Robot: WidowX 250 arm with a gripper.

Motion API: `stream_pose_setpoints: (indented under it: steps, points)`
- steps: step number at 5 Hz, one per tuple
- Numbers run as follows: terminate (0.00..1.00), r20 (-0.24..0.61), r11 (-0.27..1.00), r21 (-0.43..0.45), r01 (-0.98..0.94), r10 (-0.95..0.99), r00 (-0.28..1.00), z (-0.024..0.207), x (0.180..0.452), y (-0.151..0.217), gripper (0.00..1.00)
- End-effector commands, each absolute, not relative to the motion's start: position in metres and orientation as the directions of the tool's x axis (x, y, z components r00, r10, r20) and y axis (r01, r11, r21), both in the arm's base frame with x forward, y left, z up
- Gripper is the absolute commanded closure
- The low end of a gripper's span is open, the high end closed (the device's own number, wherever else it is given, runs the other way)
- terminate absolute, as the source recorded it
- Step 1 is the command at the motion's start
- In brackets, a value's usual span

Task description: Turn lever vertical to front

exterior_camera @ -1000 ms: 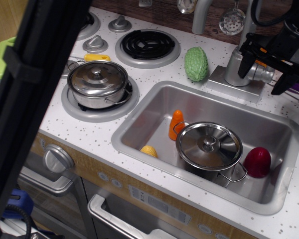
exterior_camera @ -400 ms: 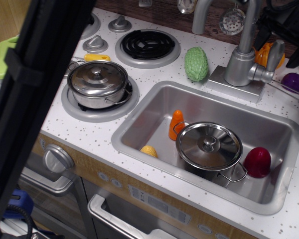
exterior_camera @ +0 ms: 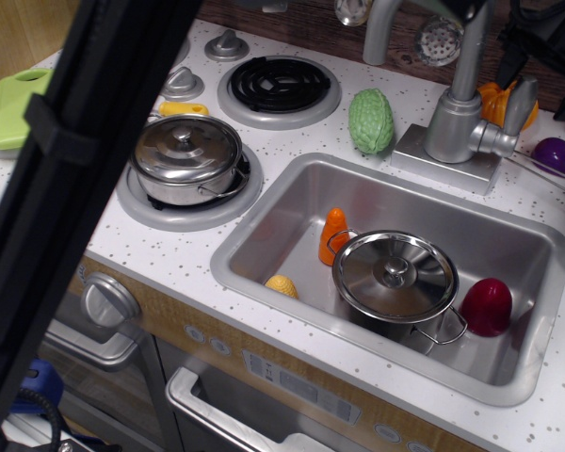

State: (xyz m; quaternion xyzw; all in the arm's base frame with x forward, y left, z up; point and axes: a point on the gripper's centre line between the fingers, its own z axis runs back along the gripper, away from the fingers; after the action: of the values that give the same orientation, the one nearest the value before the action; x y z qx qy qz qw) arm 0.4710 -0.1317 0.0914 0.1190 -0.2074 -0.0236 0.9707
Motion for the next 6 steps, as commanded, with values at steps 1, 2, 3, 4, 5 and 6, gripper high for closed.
stream_pose_setpoints:
  steps: [1,2,3,4,5,6]
  points:
    - [0.00,0.454,0.977,0.210,-0.043,-0.059,0.889,0.113,0.476,-0.128,1.00]
    - [0.00,0.442,0.979,0.196,-0.061,-0.033,0.896,0.110,0.467,-0.129,1.00]
    - [0.00,0.408,0.985,0.156,-0.080,0.010,0.913,0.104,0.452,-0.130,1.00]
    - [0.00,0.379,0.984,0.147,-0.104,0.041,0.925,0.102,0.435,-0.134,1.00]
    - [0.00,0.361,0.988,0.115,-0.106,0.058,0.931,0.091,0.427,-0.134,1.00]
    - [0.00,0.339,0.992,0.065,-0.109,0.080,0.937,0.075,0.422,-0.134,1.00]
